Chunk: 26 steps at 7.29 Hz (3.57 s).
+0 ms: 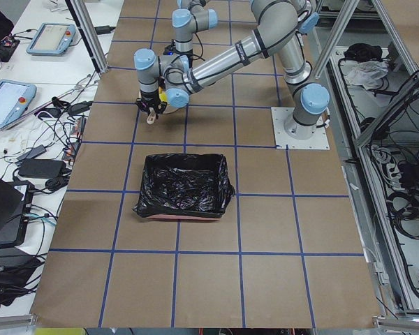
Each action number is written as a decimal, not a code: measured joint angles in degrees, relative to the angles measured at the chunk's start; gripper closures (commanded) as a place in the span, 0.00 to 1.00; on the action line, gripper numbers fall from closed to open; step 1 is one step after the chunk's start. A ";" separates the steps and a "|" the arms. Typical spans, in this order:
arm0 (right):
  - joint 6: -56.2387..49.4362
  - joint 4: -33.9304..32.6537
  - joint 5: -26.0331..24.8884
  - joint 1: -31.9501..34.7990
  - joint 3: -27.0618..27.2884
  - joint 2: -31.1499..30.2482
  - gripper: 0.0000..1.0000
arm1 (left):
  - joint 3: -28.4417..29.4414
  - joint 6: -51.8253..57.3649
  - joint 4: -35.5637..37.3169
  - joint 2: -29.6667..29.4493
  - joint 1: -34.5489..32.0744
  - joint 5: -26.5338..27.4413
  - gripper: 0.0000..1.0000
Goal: Sweep and dump trash into bin
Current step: 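Lift the loaded dustpan toward the bin with the left while the right returns the brush, then tip the dustpan over the black bin with the left gripper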
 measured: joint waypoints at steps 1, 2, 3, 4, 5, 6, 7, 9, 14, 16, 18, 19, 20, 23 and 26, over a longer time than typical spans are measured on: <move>-1.06 0.64 -0.30 -0.56 -0.04 -0.49 1.00 | -0.02 0.00 0.00 -0.10 0.00 -0.03 1.00; -2.98 2.49 -1.17 -1.55 -0.02 -1.59 1.00 | -0.18 -0.02 0.04 -0.12 0.02 -0.17 1.00; -5.32 4.73 -2.35 -2.97 0.07 -2.91 1.00 | -0.46 -0.08 0.20 -0.05 0.14 -0.49 1.00; -7.84 6.86 -3.25 -4.95 0.26 -4.39 1.00 | -0.72 -0.16 0.39 0.15 0.46 -1.07 1.00; -10.87 9.33 -3.77 -7.33 0.51 -6.10 1.00 | -0.84 -0.24 0.36 0.59 0.96 -2.35 1.00; -14.86 12.28 -4.33 -10.16 0.68 -7.97 1.00 | -0.89 -0.40 0.09 1.26 1.49 -3.89 1.00; -18.92 15.17 -5.03 -13.57 0.89 -9.80 1.00 | -0.89 -0.85 -0.62 2.14 2.10 -5.14 1.00; -27.23 18.43 -5.73 -22.09 3.00 -13.13 1.00 | -0.64 -1.48 -5.27 4.66 4.64 -9.19 1.00; -49.15 11.88 -7.17 -45.12 15.86 -18.23 1.00 | 4.30 6.34 -31.25 14.26 21.35 -11.51 1.00; -56.06 8.88 -9.43 -50.16 19.90 -18.16 1.00 | 6.93 12.00 -35.30 13.30 30.47 -11.05 1.00; -61.70 6.62 -9.86 -53.97 23.02 -18.27 1.00 | 12.39 19.23 -36.02 11.13 35.79 -6.66 1.00; -63.70 6.26 -9.83 -54.61 23.72 -18.25 1.00 | 14.73 22.34 -35.25 9.62 37.40 -4.53 1.00; -65.17 6.10 -9.97 -54.68 24.13 -18.23 1.00 | 16.15 24.54 -33.46 8.45 38.59 -1.90 1.00; -67.01 5.19 -9.99 -54.65 24.69 -17.07 1.00 | 17.10 27.74 -24.73 8.70 39.82 10.72 1.00; -67.11 5.13 -9.81 -54.66 25.01 -16.73 0.87 | 16.44 37.74 -15.74 7.93 39.75 22.02 1.00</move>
